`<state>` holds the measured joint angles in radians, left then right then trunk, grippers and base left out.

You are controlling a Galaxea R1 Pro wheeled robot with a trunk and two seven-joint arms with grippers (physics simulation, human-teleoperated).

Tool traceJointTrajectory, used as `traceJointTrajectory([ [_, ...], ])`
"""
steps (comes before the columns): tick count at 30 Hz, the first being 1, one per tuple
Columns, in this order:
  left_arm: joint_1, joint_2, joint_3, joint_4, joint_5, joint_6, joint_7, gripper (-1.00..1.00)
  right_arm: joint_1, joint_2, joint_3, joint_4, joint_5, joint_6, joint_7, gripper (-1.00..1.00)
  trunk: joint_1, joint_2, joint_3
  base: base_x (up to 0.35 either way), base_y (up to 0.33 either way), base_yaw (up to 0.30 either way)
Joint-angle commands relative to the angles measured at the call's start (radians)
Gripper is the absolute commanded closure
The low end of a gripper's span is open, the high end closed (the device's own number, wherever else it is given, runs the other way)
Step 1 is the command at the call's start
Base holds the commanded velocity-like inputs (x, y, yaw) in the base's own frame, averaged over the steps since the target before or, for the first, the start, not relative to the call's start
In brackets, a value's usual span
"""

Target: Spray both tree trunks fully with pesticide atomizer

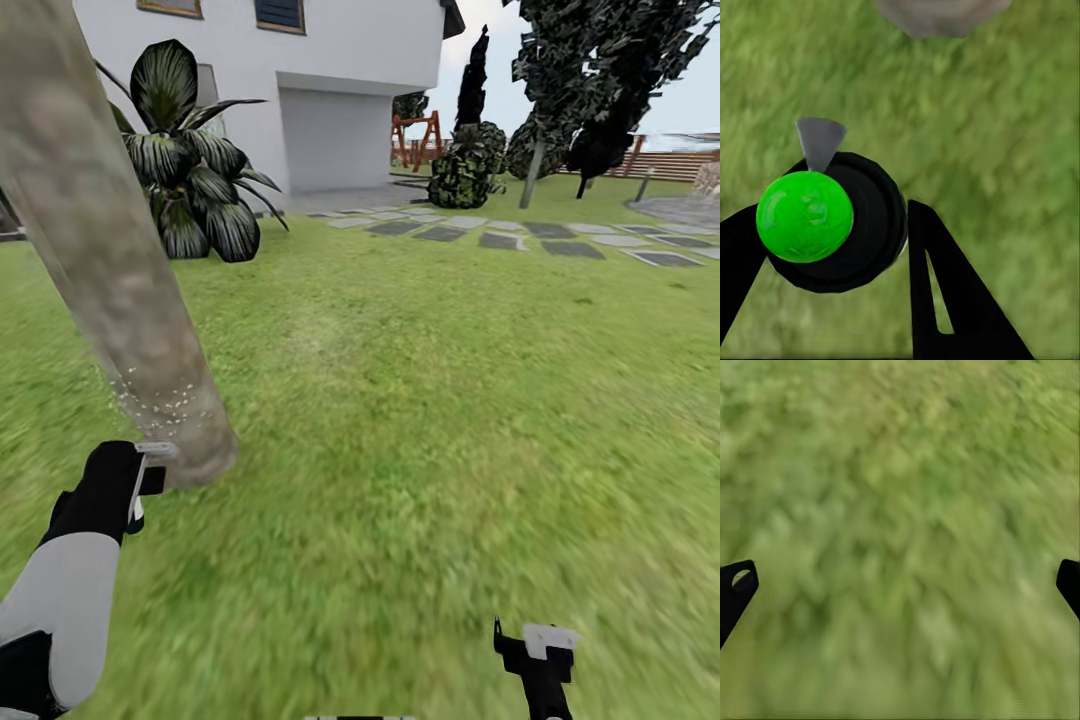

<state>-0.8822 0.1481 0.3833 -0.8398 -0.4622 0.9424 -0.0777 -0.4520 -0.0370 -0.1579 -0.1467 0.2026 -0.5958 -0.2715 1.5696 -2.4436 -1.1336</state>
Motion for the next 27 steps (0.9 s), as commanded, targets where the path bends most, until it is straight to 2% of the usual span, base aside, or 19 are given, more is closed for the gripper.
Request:
traceJointTrajectory([
  [1, -0.009, 0.0, 0.002, -0.006, -0.011, 0.004, -0.008, 1.0, -0.001, 0.0, -0.006, 0.001, 0.011, -0.002, -0.004, -1.0, 0.0, 0.0, -0.001, -0.007, -0.005, 0.277],
  [7, -0.116, -0.018, -0.011, -0.011, -0.009, 0.057, -0.008, 1.0, -0.001, 0.0, -0.006, 0.001, 0.011, -0.002, -0.004, -1.0, 0.0, 0.0, -0.001, -0.001, -0.001, 0.213],
  [9, -0.123, -0.019, -0.055, -0.029, -0.01, 0.063, -0.009, 1.0, -0.001, 0.0, -0.006, 0.001, 0.011, -0.002, -0.004, -1.0, 0.0, 0.0, -0.001, 0.0, 0.0, 0.019],
  [11, -0.124, -0.02, -0.07, -0.054, -0.009, 0.065, -0.01, 1.0, -0.001, 0.0, -0.006, 0.001, 0.011, -0.002, -0.004, -1.0, 0.0, 0.0, -0.001, 0.037, -0.02, 0.003],
  [23, -0.117, -0.009, -0.073, -0.061, -0.012, 0.065, -0.01, 1.0, -0.001, 0.0, -0.006, 0.001, 0.011, -0.002, -0.004, -1.0, 0.0, 0.0, -0.001, 0.237, -0.15, 0.003],
  [27, -0.115, -0.007, -0.073, -0.061, -0.012, 0.065, -0.01, 1.0, -0.001, 0.0, -0.006, 0.001, 0.011, -0.002, -0.005, -1.0, 0.0, 0.0, -0.001, 0.255, -0.16, 0.194],
])
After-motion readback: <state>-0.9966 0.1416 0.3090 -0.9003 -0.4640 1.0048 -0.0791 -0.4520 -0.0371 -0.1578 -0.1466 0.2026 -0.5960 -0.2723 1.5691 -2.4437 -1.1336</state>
